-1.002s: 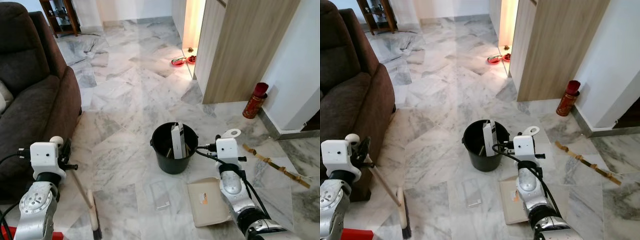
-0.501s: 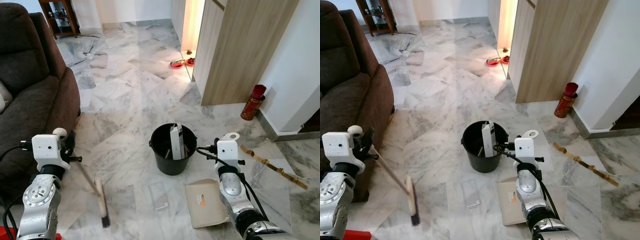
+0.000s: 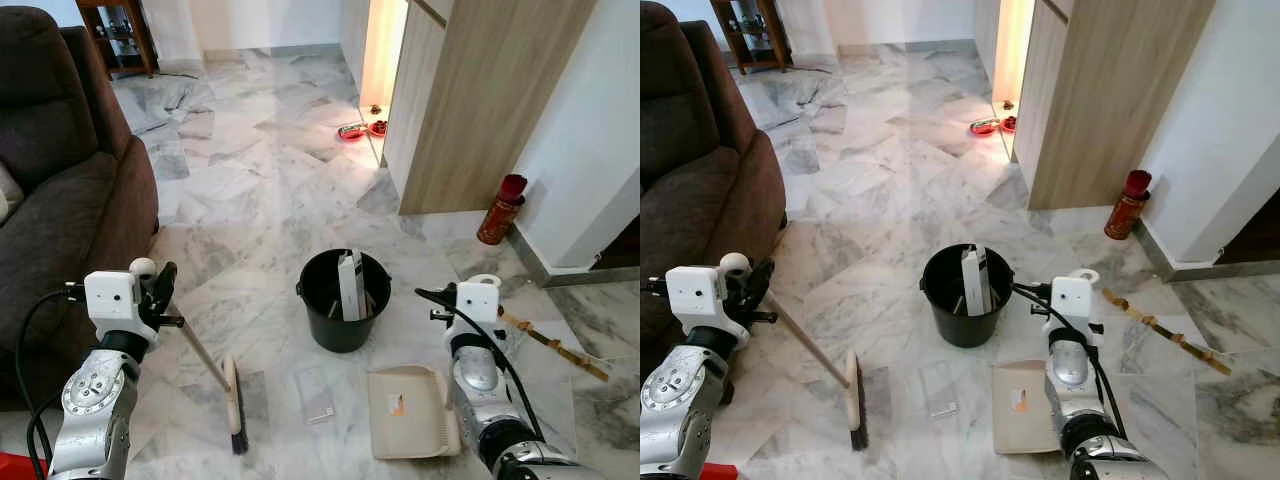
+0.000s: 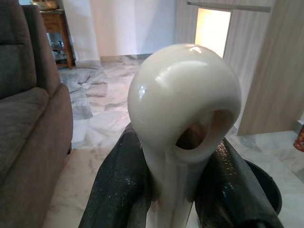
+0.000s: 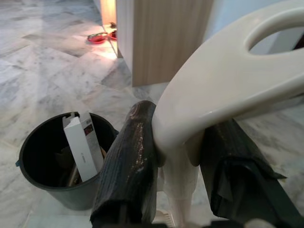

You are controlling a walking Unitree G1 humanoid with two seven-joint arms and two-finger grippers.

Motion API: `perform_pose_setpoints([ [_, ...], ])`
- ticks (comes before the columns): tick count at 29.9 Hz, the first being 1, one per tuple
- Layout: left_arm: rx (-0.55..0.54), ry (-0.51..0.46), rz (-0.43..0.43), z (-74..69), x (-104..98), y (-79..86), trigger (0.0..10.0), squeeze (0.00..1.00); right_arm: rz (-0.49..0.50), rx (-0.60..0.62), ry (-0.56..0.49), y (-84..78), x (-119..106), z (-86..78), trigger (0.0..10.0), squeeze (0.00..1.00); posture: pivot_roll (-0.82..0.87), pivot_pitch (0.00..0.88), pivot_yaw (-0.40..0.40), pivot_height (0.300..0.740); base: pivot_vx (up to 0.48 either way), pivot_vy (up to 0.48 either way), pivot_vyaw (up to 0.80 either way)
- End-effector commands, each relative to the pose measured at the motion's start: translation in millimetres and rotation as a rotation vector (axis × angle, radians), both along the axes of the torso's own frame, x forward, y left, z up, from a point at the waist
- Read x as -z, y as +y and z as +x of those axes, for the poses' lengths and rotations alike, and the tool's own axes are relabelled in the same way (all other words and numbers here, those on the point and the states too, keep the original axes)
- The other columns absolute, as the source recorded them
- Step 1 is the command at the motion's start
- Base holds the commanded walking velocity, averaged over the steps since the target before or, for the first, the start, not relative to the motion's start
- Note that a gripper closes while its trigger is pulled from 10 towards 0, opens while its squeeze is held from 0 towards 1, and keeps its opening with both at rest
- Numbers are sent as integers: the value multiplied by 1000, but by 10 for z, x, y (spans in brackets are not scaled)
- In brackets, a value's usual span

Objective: Sweep floor

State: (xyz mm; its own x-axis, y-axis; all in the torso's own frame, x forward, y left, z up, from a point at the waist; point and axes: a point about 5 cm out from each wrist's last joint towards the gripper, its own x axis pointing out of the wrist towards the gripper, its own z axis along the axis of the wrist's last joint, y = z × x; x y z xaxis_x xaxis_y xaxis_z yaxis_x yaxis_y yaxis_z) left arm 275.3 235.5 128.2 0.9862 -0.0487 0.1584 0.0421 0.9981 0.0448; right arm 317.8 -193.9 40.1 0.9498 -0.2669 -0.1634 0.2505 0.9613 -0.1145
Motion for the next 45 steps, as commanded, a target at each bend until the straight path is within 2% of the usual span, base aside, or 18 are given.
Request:
perform_pose_setpoints([
  [1, 12, -58, 12, 7, -103, -15, 10000, 0, 77, -18, 120, 116, 238, -136, 10000, 0, 6, 77, 19, 740, 0, 0, 0],
  [10, 18, -65, 18, -8, -124, 1, 10000, 0, 160, -34, 121, 151, 247, -127, 10000, 0, 9, 79, 17, 740, 0, 0, 0],
  [30, 30, -61, 30, -10, -121, 12, 10000, 0, 163, -65, 118, 169, 240, -119, 10000, 0, 8, 80, 15, 740, 0, 0, 0],
  [34, 32, -56, 58, -21, -126, 53, 10000, 0, 87, -133, 85, 216, 176, -79, 10000, 0, 7, 82, 13, 740, 0, 0, 0],
  [39, 58, -35, 99, -23, -115, 73, 10000, 0, 81, -144, 84, 227, 173, -76, 10000, 0, 7, 83, 9, 740, 0, 0, 0],
  [42, 73, -10, 206, -20, -69, 56, 10000, 0, 81, -146, 84, 232, 174, -76, 10000, 0, 7, 83, 8, 740, 0, 0, 0],
  [45, 90, -4, 219, -12, -29, 4, 10000, 0, 80, -148, 85, 239, 175, -76, 10000, 0, 4, 83, 7, 740, 0, 0, 0],
])
